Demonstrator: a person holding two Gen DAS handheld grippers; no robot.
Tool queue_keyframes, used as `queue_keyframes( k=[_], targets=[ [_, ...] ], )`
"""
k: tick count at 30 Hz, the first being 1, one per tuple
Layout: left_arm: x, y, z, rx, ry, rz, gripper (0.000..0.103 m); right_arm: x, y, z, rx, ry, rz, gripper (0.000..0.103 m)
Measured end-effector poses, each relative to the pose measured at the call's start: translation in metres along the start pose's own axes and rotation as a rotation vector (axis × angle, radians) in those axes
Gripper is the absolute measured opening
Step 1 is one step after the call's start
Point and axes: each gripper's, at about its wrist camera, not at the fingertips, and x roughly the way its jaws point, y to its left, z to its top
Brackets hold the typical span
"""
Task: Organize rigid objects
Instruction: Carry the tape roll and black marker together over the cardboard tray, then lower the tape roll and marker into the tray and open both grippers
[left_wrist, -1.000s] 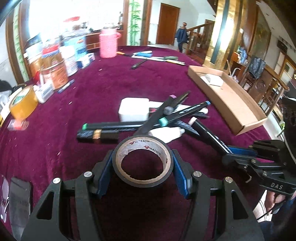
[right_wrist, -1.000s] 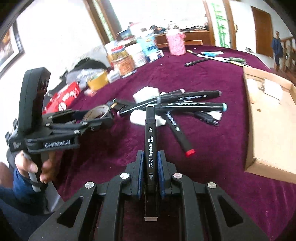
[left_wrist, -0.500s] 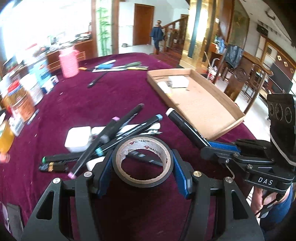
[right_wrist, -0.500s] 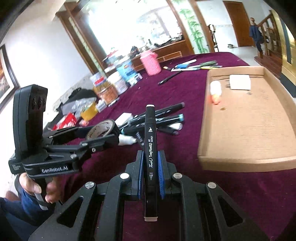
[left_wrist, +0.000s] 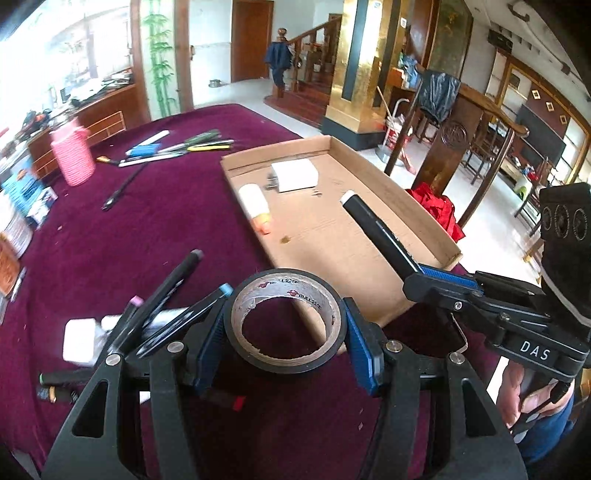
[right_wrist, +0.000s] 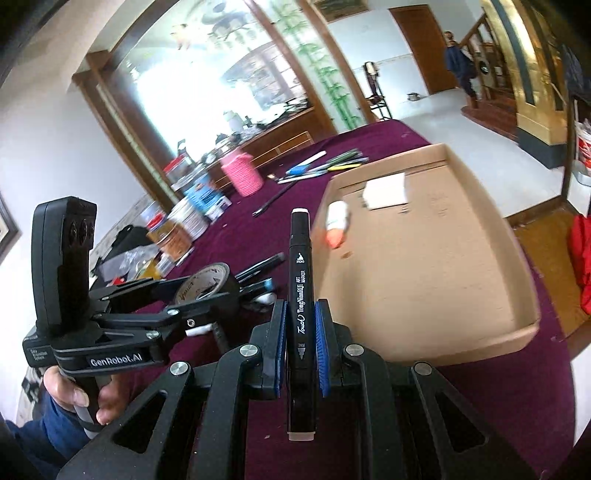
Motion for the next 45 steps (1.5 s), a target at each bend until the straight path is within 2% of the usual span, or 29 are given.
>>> queue_keyframes(
  k=[8, 14, 20, 35, 45],
  targets=[
    [0.038, -0.019, 0.034, -0.001, 0.039, -0.034, 0.058, 0.005, -0.038, 0.032, 0.05, 0.027, -0.09, 0.013],
    [0.074, -0.017, 0.051, -0.052, 0.081, -0.039, 0.058, 0.016, -0.07, 0.058, 0.116, 0.072, -0.153, 0.013],
    [0.099, -0.013, 0.066, -0.082, 0.1, -0.028, 0.058, 0.031, -0.091, 0.075, 0.151, 0.12, -0.173, 0.013],
    [0.136, -0.012, 0.078, -0.097, 0.149, -0.02, 0.058, 0.08, -0.103, 0.092, 0.192, 0.239, -0.238, 0.013],
    [0.145, -0.013, 0.075, -0.09, 0.161, -0.032, 0.058, 0.094, -0.107, 0.092, 0.214, 0.275, -0.227, 0.013]
  ],
)
